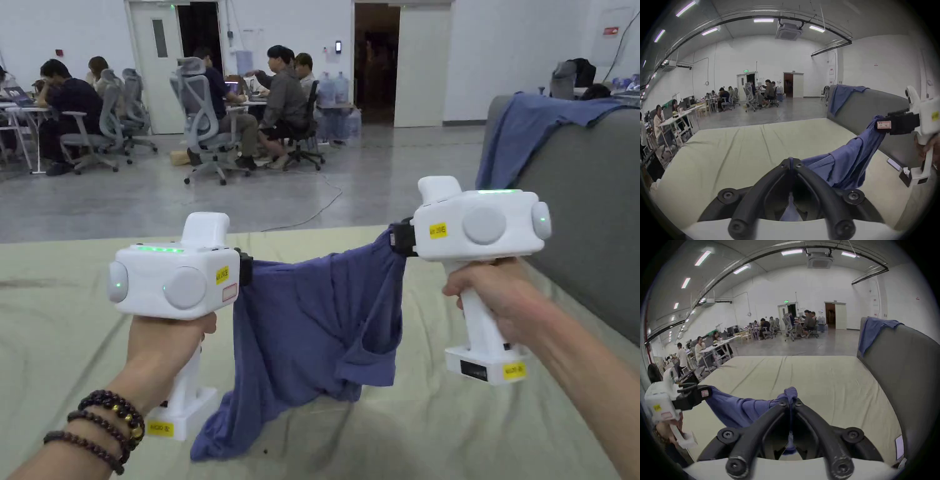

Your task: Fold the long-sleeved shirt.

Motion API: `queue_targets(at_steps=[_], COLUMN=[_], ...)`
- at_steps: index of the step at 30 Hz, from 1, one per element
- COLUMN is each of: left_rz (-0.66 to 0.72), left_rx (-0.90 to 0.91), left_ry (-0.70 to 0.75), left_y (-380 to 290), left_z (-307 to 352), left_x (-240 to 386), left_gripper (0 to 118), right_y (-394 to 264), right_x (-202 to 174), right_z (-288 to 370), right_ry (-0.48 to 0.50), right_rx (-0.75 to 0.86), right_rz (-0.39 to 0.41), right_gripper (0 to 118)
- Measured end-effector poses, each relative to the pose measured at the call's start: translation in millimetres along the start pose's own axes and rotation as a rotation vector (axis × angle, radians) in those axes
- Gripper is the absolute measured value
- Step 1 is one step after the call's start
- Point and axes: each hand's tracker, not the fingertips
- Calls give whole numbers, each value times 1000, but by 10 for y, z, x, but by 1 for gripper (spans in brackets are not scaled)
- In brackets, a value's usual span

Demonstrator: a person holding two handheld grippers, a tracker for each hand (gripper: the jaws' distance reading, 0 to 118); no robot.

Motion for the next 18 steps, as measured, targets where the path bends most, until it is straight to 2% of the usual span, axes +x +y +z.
queue_targets(at_steps=[2,4,6,7,9,10,12,13,16,18], left_rz=[-6,-58,-105,-111,-86,-58,-30,-24,-20,-19], left_rx=[1,-16,-70,-93,-179,-235,-395,-485,-556,-531], left_ry=[-19,-52,-75,-89,-155,-169,-207,-213,-205,-188], left_y=[-193,-487,-907,-1115,-1655,-1891,-2450,-2702,-3138,-3201], left_z=[344,695,1057,1193,1414,1458,1427,1386,1295,1314], left_x=[83,204,374,440,586,636,763,805,864,845], left_gripper=[0,0,0,0,0,0,0,0,0,0], right_y=[-286,-630,-1053,-1264,-1786,-2002,-2514,-2753,-3253,-3405], right_x=[-59,-115,-132,-154,-158,-187,-252,-270,-282,-279], right_z=[345,686,995,1096,1180,1202,1130,1059,868,783], right_ry=[5,27,91,80,105,80,105,95,90,115], right_rx=[3,-14,-51,-84,-192,-232,-381,-464,-621,-705], right_rz=[43,47,43,40,50,51,87,78,49,87], right_gripper=[0,0,0,0,0,0,0,0,0,0])
